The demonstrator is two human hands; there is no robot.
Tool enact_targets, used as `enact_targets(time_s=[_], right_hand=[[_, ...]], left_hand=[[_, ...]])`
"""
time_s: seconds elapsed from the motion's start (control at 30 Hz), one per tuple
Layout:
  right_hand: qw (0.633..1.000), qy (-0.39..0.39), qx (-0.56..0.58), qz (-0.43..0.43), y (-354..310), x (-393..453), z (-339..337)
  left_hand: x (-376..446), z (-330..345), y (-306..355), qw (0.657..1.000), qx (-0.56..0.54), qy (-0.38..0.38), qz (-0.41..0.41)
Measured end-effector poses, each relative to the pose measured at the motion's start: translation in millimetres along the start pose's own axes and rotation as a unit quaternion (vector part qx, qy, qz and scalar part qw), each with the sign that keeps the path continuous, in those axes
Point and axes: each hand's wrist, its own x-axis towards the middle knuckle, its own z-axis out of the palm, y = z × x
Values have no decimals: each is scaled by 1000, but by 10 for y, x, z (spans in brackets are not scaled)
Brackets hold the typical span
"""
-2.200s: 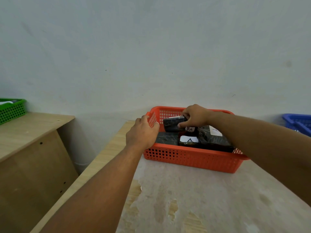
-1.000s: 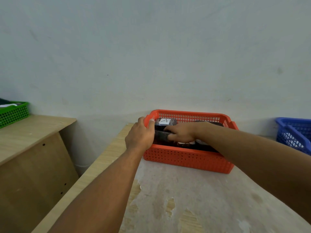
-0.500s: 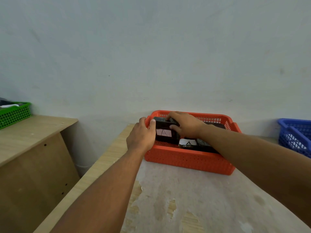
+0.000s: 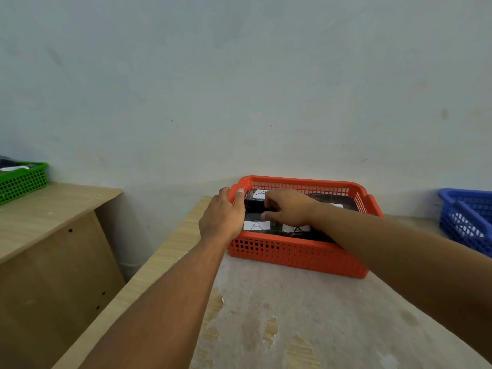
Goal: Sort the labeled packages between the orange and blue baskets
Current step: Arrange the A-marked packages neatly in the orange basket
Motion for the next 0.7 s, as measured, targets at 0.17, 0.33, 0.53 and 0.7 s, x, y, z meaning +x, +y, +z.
enact_targets(time_s=[0.17,0.33,0.53,0.7], right_hand=[[997,-70,-22,-29,-42,-51,31],[995,-95,11,0,-105,-110,-87],[995,31,74,62,152,-571,-438],[989,93,62,94,324,-1154,-711]], left_hand=[[17,-10,3,1000,-20,3,5],[-12,-35,14,999,-34,10,-6],[-27,-33,15,998,-43,38,-20],[-117,-103,92,997,-47,39,-57]])
